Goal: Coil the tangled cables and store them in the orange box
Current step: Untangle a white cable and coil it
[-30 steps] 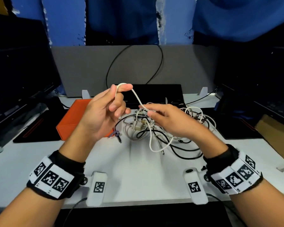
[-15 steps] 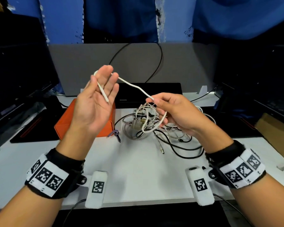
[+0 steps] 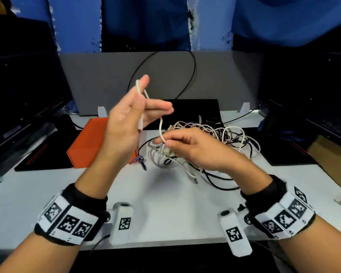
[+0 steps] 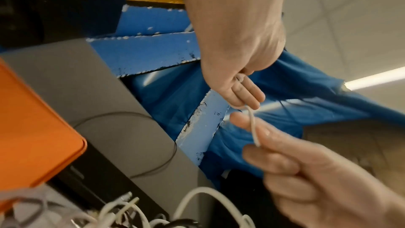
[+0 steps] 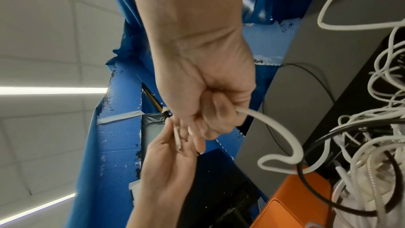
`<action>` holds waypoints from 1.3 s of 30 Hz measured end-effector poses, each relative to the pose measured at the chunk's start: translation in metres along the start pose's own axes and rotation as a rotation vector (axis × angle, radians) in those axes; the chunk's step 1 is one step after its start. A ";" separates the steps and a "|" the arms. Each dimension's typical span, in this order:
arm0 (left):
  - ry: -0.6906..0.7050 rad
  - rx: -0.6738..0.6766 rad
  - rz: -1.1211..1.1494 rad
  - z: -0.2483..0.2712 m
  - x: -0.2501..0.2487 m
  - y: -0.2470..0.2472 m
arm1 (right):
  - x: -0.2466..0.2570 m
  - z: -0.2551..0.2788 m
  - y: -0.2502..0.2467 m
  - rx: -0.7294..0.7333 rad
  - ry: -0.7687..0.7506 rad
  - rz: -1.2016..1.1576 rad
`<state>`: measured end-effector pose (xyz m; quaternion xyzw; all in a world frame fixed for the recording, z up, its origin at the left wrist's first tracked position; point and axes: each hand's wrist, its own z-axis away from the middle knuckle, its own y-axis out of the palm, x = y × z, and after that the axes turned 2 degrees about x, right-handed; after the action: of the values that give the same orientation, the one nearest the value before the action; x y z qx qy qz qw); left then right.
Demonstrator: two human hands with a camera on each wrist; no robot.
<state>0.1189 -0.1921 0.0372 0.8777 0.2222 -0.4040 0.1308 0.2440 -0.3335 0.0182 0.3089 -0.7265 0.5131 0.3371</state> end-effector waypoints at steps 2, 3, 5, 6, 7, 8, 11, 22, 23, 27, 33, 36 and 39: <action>0.016 0.090 -0.206 0.002 0.009 0.001 | -0.001 0.000 -0.002 0.007 -0.007 0.062; 0.008 0.138 -0.294 0.003 0.012 -0.001 | -0.001 0.001 -0.004 0.006 -0.002 0.077; -0.014 0.230 -0.491 0.002 0.014 -0.003 | 0.000 0.000 -0.009 0.017 0.011 0.092; -0.025 0.276 -0.598 0.001 0.012 -0.004 | 0.001 -0.001 -0.012 0.021 0.008 0.100; -0.048 0.328 -0.682 0.000 0.011 -0.005 | 0.004 0.000 -0.016 0.015 -0.003 0.111; -0.081 0.393 -0.726 -0.001 0.008 -0.007 | 0.007 -0.001 -0.021 -0.008 -0.027 0.116; -0.223 0.547 -0.574 -0.006 0.004 -0.015 | 0.013 -0.003 -0.042 -0.166 -0.071 0.114; -0.379 0.451 0.253 0.002 0.008 -0.005 | 0.002 -0.005 -0.045 -0.403 -0.139 0.046; -0.378 0.428 0.297 0.002 0.009 -0.002 | 0.004 -0.006 -0.045 -0.395 -0.131 -0.063; -0.400 0.420 0.280 0.002 0.006 -0.003 | 0.006 -0.004 -0.051 -0.352 -0.020 -0.401; -0.456 0.474 0.417 0.005 0.005 0.000 | 0.011 0.002 -0.061 -0.471 -0.101 0.152; -0.468 0.408 0.634 0.004 0.007 0.002 | 0.011 0.000 -0.044 -0.322 -0.104 0.136; -0.461 0.351 0.679 0.002 0.008 0.001 | 0.006 -0.003 -0.031 -0.216 -0.076 0.217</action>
<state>0.1226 -0.1914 0.0301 0.7966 -0.1855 -0.5550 0.1513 0.2657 -0.3397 0.0407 0.2098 -0.8188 0.4530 0.2834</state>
